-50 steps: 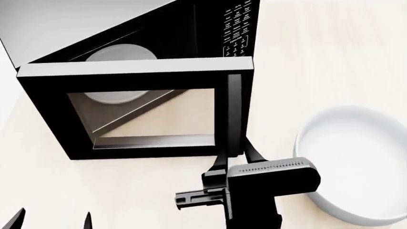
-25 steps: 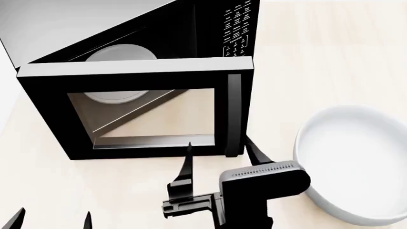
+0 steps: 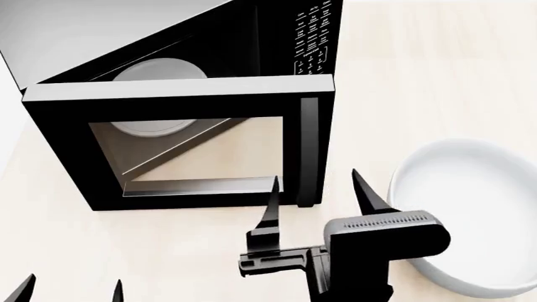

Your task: Open the microwave.

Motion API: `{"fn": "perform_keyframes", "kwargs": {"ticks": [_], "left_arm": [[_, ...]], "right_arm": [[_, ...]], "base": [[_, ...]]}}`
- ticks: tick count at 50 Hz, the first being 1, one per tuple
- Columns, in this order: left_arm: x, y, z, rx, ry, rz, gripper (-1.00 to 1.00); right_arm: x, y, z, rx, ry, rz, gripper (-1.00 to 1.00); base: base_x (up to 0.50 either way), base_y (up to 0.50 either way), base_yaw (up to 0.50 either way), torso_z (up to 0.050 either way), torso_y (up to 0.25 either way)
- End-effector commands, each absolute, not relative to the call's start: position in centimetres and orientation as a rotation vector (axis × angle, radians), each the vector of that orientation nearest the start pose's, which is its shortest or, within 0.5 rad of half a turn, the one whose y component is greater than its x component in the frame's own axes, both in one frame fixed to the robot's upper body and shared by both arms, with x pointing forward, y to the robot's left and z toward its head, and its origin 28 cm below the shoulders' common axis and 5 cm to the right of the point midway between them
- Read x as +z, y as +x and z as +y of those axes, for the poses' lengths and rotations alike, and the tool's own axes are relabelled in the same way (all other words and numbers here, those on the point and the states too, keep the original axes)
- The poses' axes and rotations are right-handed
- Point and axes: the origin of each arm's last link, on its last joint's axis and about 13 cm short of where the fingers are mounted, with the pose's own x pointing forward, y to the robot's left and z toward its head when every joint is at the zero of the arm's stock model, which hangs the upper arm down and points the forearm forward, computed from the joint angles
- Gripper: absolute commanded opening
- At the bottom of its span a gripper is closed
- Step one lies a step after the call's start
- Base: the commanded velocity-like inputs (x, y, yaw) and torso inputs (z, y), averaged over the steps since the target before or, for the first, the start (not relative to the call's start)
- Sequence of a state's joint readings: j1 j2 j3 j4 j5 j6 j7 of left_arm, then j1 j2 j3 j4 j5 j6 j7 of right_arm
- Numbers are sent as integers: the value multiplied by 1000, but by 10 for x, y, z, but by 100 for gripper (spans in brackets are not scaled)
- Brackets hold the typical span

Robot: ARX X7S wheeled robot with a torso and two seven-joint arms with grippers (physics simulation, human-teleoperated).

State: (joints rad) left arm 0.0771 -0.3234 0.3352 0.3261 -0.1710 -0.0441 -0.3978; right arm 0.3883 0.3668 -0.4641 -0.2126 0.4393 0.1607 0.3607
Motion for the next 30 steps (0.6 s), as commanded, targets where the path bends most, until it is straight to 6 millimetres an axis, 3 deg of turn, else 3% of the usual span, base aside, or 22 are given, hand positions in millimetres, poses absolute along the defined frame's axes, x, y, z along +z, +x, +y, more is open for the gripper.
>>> {"fn": "perform_keyframes", "kwargs": {"ticks": [1, 23, 30], "left_arm": [[52, 181, 199, -6, 65, -126, 100], [52, 180, 199, -8, 61, -127, 100], [53, 179, 199, -9, 60, -129, 100]], "right_arm": [[128, 243, -81, 178, 32, -257, 100], [172, 188, -74, 231, -25, -352, 100], [200, 173, -70, 251, -7, -392, 100]], "base": [[0, 0, 0, 0, 0], [0, 0, 0, 0, 0], [0, 0, 0, 0, 0]]}}
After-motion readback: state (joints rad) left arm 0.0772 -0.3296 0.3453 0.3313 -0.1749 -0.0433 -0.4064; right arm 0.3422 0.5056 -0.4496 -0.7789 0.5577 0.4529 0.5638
